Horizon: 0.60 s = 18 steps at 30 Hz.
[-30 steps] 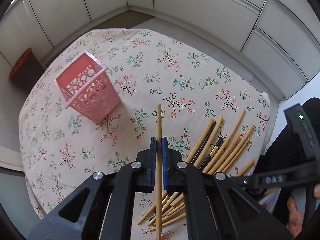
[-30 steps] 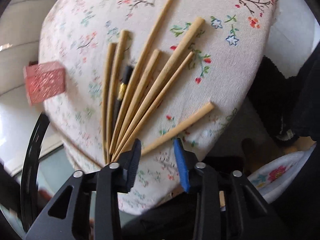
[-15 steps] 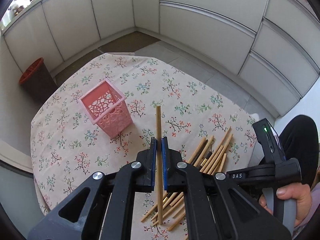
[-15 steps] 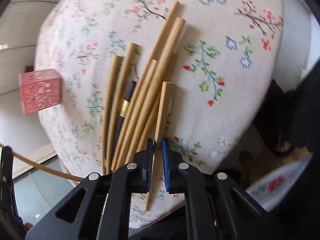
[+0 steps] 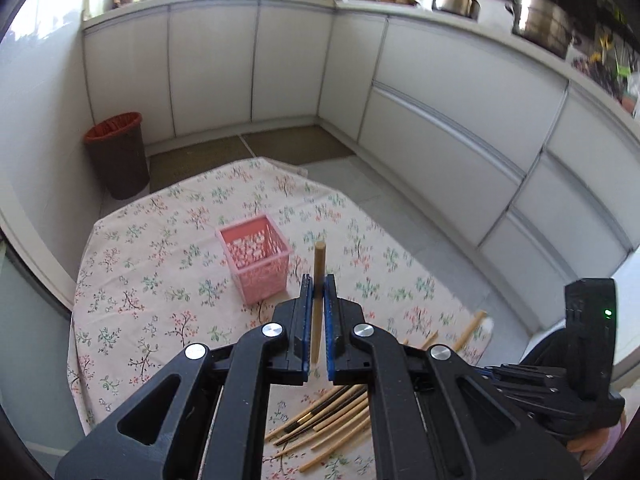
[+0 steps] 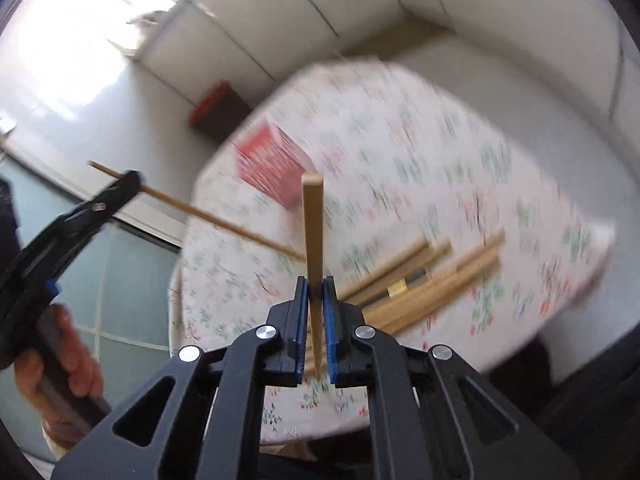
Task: Organize utensils
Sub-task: 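Lift the chopstick upright with the left tool and carry it over the pink holder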
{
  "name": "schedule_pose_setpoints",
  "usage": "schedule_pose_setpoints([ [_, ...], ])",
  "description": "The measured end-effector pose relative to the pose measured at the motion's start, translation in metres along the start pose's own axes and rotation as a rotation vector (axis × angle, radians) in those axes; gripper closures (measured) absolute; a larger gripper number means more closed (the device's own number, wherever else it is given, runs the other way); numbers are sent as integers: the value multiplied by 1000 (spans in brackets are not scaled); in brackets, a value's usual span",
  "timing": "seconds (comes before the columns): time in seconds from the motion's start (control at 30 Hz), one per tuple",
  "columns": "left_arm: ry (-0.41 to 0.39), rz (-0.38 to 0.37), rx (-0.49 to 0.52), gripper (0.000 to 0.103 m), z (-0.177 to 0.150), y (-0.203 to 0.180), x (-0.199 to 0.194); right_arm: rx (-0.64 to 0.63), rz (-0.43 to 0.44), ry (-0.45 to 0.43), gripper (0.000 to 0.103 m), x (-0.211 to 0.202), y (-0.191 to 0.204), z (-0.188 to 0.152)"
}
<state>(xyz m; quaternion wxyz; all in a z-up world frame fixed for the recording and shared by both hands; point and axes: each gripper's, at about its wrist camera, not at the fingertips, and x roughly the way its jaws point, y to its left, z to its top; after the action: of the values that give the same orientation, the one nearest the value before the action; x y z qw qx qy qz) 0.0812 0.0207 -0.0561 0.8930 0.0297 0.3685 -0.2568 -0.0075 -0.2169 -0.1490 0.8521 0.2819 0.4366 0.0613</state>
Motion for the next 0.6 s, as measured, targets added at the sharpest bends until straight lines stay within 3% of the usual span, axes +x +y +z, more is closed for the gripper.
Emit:
schedule_pose_setpoints([
  [0.13,-66,16,-42,98,20,-1,-12,-88,17,-107,95,-23,28,22],
  [0.3,-93,18,-84,98,52,1,-14,-112,41,-211,95,-47,43,68],
  [0.47,-162,53,-117,98,85,8,-25,-102,68,-287,95,-57,53,114],
  [0.6,-217,123,-127,98,109,16,-29,-114,90,-338,95,-54,62,141],
])
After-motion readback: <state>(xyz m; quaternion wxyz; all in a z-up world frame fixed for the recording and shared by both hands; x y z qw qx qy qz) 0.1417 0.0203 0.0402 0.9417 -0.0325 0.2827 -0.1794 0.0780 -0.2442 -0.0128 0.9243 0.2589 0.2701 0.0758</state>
